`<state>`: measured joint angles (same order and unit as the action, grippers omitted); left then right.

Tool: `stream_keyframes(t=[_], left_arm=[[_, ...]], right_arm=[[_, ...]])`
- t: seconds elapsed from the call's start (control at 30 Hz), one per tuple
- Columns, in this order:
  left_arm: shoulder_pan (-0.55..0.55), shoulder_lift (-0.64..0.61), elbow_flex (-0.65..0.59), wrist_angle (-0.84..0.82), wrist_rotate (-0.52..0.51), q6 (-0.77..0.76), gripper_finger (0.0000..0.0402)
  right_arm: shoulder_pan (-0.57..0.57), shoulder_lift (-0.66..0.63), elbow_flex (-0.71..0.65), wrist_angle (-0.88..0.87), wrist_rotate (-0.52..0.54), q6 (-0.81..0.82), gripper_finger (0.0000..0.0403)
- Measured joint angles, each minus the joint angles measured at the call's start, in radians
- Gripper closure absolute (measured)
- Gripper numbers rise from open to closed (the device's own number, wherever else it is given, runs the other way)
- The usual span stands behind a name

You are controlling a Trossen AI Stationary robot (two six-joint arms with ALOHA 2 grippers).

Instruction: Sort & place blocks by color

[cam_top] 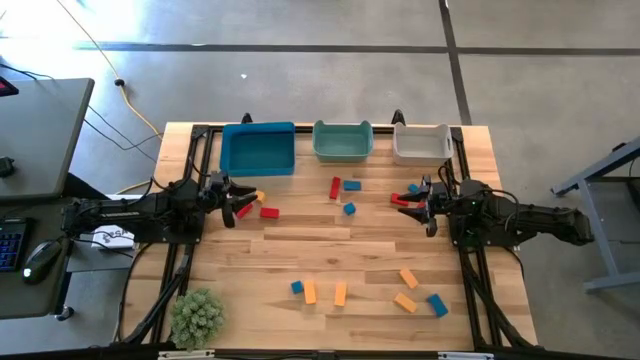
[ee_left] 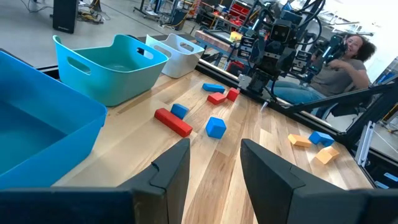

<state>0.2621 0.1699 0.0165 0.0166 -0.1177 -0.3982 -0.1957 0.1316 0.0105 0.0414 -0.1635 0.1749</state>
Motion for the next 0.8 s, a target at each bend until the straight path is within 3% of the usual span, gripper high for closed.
stream_keyframes(t=[0.43,0.57,0.8], left_arm=[[0.000,0.000,0.000,0.000,0.000,-0.001,0.0271],[0.000,0.000,0.000,0.000,0.000,-0.001,0.0271],[0.000,0.000,0.000,0.000,0.000,0.000,0.0271]], right_arm=[[0.000,0.000,0.000,0.161,0.006,0.184,0.0233],[0.000,0.000,0.005,0.288,0.089,0.180,0.0233],[0.000,0.034,0.132,0.280,0.222,0.121,0.0233]])
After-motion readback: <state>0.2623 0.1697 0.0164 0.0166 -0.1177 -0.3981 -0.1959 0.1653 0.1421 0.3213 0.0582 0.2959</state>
